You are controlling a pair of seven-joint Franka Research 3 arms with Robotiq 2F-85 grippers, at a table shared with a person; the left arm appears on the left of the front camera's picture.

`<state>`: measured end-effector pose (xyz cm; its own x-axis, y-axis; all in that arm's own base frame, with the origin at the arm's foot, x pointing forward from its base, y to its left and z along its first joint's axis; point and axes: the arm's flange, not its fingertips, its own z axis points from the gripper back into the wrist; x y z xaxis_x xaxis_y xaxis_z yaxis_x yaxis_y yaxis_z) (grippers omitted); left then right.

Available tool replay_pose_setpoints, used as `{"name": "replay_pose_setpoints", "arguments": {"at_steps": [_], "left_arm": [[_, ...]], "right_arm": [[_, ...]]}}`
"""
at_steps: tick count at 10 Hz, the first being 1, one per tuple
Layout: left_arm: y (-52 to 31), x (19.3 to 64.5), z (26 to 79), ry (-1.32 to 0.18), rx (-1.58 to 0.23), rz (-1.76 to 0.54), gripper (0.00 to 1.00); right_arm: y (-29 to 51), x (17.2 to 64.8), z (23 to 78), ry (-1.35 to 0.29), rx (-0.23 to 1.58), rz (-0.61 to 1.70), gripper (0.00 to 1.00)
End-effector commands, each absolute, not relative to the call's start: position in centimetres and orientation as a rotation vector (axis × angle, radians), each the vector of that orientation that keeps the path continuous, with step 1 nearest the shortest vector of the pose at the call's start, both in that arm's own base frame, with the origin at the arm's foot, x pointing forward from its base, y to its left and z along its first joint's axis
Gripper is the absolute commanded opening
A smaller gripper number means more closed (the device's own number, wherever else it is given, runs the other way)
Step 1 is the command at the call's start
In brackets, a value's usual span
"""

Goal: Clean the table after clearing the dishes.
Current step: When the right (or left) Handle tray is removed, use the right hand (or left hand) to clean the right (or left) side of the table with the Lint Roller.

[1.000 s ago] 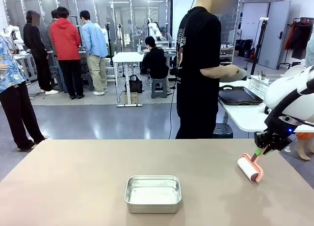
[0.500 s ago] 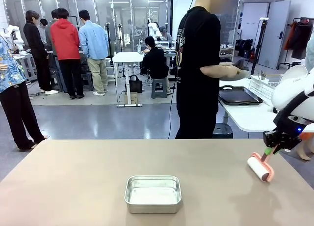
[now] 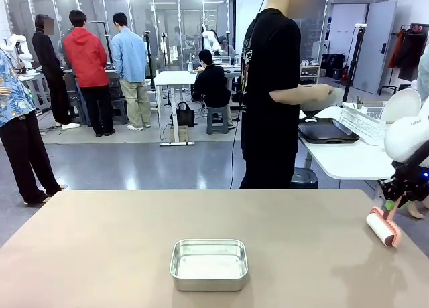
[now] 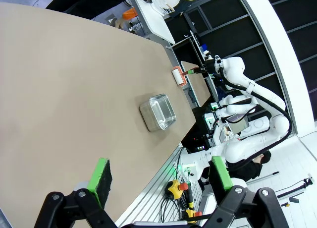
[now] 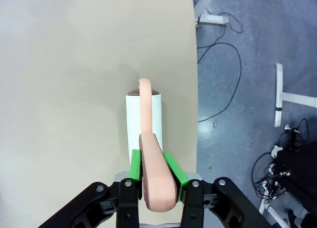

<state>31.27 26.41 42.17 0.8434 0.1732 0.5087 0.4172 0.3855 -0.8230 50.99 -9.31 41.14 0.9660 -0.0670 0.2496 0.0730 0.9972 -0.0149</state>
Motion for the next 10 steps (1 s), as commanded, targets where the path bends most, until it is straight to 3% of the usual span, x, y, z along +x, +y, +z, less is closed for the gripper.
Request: {"name": "replay_pose_setpoints", "arguments": {"at_steps": [1,6,10], "left_arm": [[26.2,30.9,42.3,-0.595,-1.173,-0.165,1.00],[26.2,30.9,42.3,-0.595,-1.173,-0.165,1.00],[26.2,30.9,42.3,-0.595,-1.173,-0.165,1.00]], "right_arm": [[-8.3,50.5,42.2,-0.250,0.024,-0.076,0.23],[-8.3,48.9,52.2,-0.340,-0.018,0.003,0.23],[-7.8,48.5,54.5,-0.351,-0.014,0.000,0.23]]}}
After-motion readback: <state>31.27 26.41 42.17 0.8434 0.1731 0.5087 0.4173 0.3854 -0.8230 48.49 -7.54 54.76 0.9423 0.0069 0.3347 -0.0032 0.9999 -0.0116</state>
